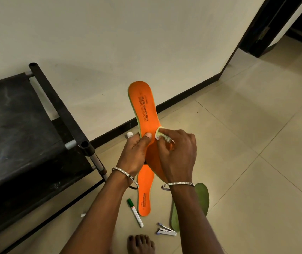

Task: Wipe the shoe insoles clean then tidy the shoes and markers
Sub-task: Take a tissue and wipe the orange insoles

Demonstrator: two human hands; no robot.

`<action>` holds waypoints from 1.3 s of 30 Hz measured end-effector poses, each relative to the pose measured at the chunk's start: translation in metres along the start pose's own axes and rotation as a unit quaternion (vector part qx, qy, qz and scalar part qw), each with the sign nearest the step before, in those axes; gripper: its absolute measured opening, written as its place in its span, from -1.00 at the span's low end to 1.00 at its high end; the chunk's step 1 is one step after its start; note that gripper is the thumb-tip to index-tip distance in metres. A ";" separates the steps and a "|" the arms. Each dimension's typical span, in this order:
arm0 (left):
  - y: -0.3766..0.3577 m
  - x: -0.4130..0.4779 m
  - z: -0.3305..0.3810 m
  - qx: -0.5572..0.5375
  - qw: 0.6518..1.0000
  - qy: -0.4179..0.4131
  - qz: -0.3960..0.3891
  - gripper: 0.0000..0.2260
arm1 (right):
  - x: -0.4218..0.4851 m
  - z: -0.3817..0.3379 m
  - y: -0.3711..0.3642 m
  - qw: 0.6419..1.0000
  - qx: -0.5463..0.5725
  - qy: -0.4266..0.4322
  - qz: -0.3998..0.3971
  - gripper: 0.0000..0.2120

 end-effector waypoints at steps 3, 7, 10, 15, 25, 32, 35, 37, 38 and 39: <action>-0.004 0.000 0.003 0.004 1.000 -0.014 -0.006 -0.80 | 0.000 -0.004 0.001 1.000 -0.016 0.015 0.001 -0.69; 0.004 0.001 0.001 0.001 1.000 -0.007 0.019 -0.80 | 0.002 0.004 0.001 0.997 -0.077 -0.029 0.005 -0.64; 0.007 0.002 -0.002 0.007 1.000 0.000 0.012 -0.79 | 0.004 0.008 -0.001 0.998 -0.058 -0.035 0.002 -0.65; -0.002 0.000 0.000 0.015 1.000 -0.012 -0.020 -0.69 | 0.002 -0.002 0.000 1.000 0.004 0.021 -0.001 -0.68; 0.004 0.003 -0.002 0.041 0.999 -0.014 -0.012 -0.79 | 0.002 0.005 -0.001 1.000 -0.015 -0.013 0.003 -0.70; 0.000 0.001 0.001 0.036 0.999 -0.019 -0.019 -0.66 | 0.001 0.000 0.002 0.999 -0.046 -0.023 0.014 -0.64; 0.005 0.002 -0.003 0.046 0.999 -0.021 -0.019 -0.65 | 0.004 0.012 0.003 0.995 -0.070 -0.064 0.027 -0.64; 0.005 0.002 -0.004 0.047 0.998 -0.017 -0.023 -0.67 | 0.004 0.010 0.001 0.998 -0.040 -0.040 0.018 -0.63; 0.004 0.002 -0.003 0.049 0.998 -0.018 -0.026 -0.69 | 0.003 0.006 0.001 1.000 -0.021 -0.020 0.013 -0.64; 0.002 0.002 -0.001 0.051 0.998 -0.020 -0.029 -0.71 | 0.002 0.002 0.000 1.000 -0.003 -0.001 0.007 -0.66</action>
Point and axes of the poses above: each hand's wrist, its own x-axis towards the middle knuckle, its own y-axis out of the back of the hand, z = x × y, the point moved 7 cm from there along x, towards the middle knuckle, and after that the axes turned 15 degrees about -y, right-handed, at the moved point
